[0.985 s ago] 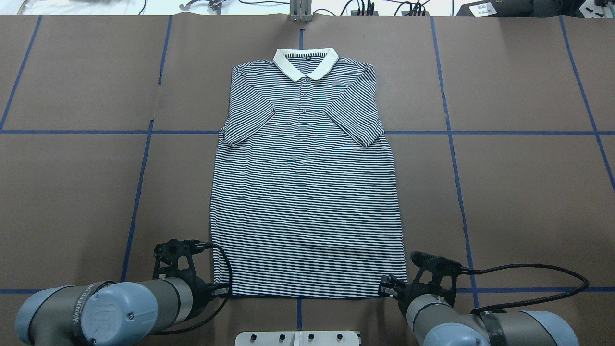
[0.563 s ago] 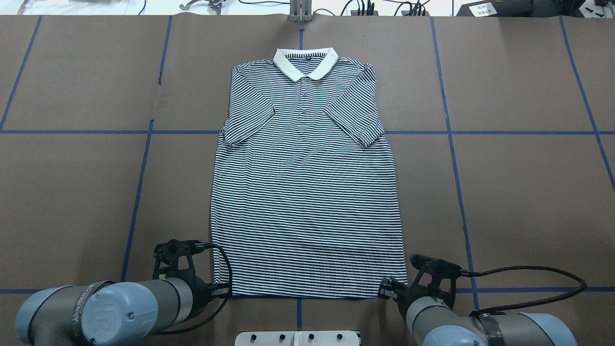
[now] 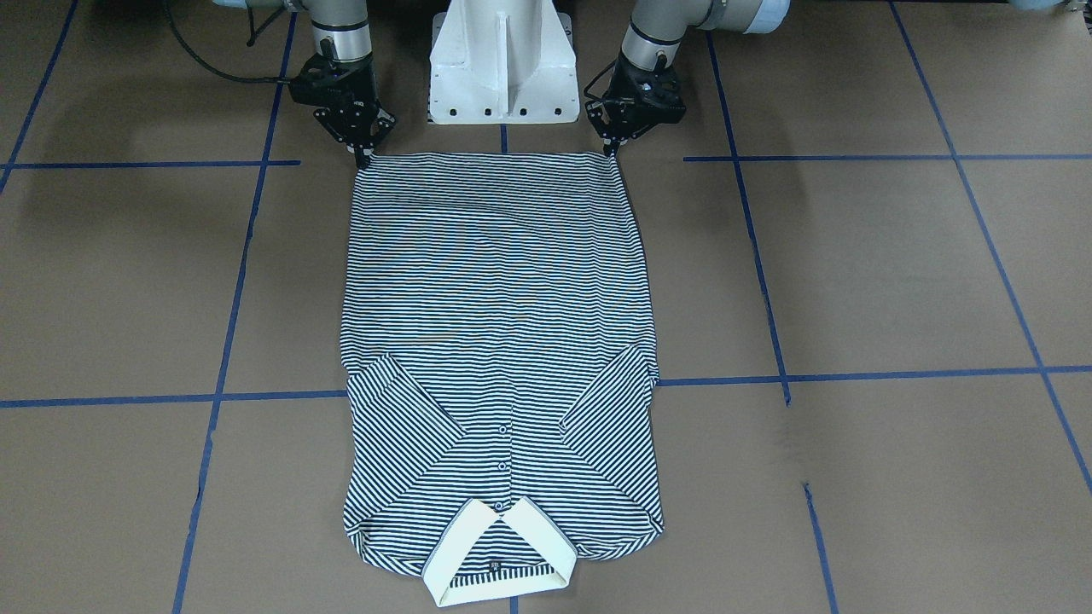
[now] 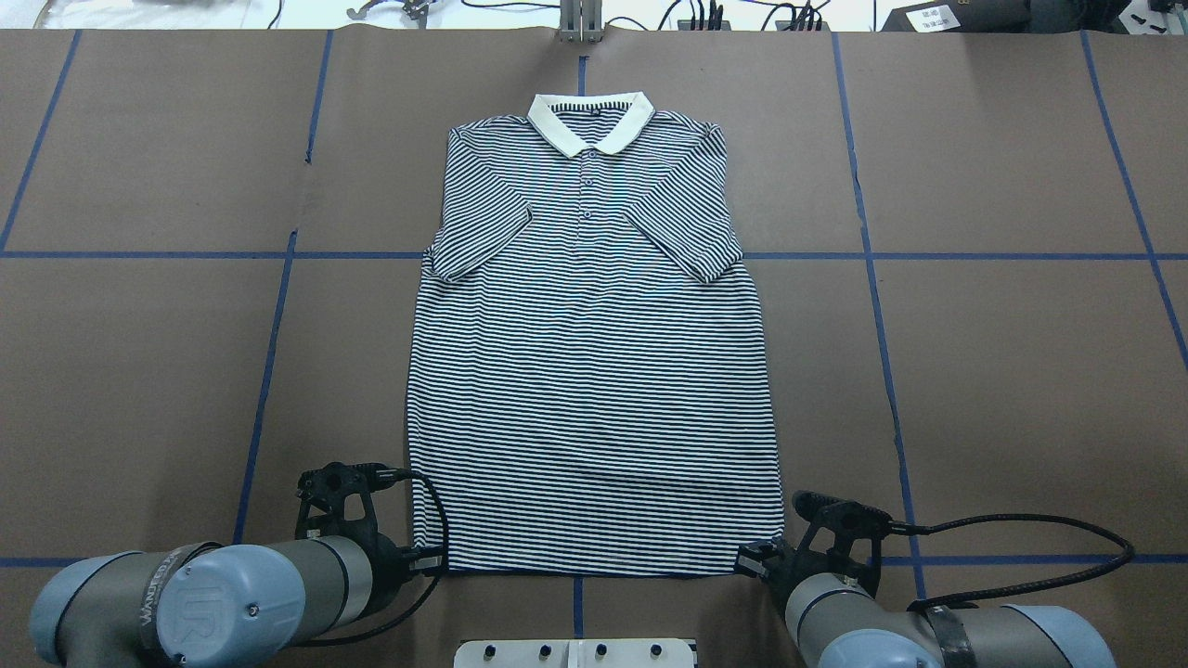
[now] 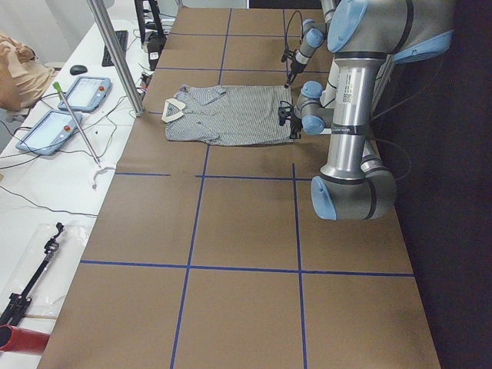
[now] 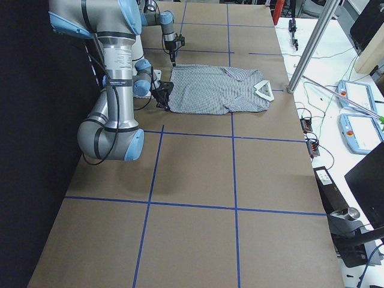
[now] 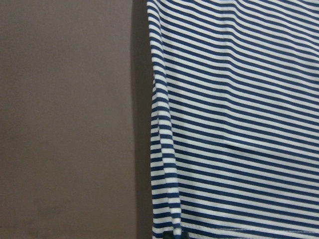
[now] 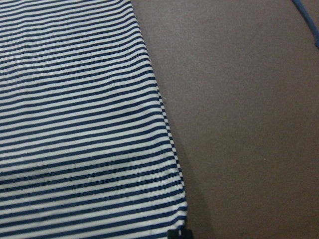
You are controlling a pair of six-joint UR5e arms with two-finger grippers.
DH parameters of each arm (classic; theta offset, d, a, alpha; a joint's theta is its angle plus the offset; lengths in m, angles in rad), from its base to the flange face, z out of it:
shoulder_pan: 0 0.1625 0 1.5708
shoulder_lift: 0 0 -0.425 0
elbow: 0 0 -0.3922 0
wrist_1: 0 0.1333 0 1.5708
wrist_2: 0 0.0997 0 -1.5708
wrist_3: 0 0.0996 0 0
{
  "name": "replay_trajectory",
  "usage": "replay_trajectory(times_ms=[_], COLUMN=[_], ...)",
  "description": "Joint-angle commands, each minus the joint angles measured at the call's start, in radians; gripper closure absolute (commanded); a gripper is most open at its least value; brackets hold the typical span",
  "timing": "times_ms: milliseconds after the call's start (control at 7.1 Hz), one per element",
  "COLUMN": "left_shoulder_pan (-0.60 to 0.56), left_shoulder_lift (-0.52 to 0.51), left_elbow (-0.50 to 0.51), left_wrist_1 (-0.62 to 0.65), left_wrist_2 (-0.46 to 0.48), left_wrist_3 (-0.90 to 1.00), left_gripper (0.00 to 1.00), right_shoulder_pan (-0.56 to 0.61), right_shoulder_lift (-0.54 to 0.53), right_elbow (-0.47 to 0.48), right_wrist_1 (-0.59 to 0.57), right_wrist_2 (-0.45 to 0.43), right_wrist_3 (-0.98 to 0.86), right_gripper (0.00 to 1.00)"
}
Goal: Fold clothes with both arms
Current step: 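Grasp the hem corners with both grippers, then lift the hem with both grippers and fold it toward the collar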
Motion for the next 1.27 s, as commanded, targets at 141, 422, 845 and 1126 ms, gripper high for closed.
replay_trajectory(times_ms=[141,422,845,1126], left_shoulder_pan=[-0.017,-0.036,-0.212,-0.296], left_shoulder_lift=[-0.001,-0.007,-0.258,-0.267], left_elbow=[-0.109,-0.363,-0.57,-0.457], left_wrist_1=[0.083,0.346,0.738,0.729], left_wrist_2=[-0.023,-0.116,-0.276,-0.273], left_wrist_3=[0.012,0.012,0.027,0.261], left_gripper=[1.0,1.0,1.0,1.0], right_shoulder_pan=[0.062,0.111,0.222,0.318], right_shoulder_lift=[-0.006,0.003,0.15,0.337], right_elbow=[0.182,0.407,0.619,0.498], right_wrist_1=[-0.105,-0.324,-0.625,-0.711], right_wrist_2=[0.072,0.167,0.356,0.36], right_wrist_3=[-0.037,-0.039,-0.053,-0.183], right_gripper=[1.0,1.0,1.0,1.0])
